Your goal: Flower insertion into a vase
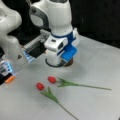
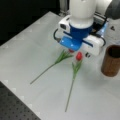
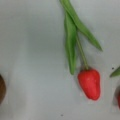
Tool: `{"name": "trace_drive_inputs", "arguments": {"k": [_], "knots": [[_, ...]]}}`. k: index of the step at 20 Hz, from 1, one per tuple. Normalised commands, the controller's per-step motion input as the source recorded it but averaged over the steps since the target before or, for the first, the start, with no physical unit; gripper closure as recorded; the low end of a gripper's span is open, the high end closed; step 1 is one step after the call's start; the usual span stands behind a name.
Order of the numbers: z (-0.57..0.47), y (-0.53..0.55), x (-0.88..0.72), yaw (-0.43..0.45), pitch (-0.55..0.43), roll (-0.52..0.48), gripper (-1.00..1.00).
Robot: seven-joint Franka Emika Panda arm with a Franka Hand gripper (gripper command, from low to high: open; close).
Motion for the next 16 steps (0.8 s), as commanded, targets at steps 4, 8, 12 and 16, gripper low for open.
{"name": "trace_drive_inputs", "arguments": {"k": [4,8,12,16], "knots": [[-0.22,0.0,0.19,0.014,-0.049,0.105,-1.0],[-0.17,0.0,0.11,0.009,-0.068,0.113,-1.0],[-0.21,0.0,0.13,0.006,-0.05,0.16,-1.0],[-0.24,0.02,0.18,0.005,0.021,0.115,-1.0]]}}
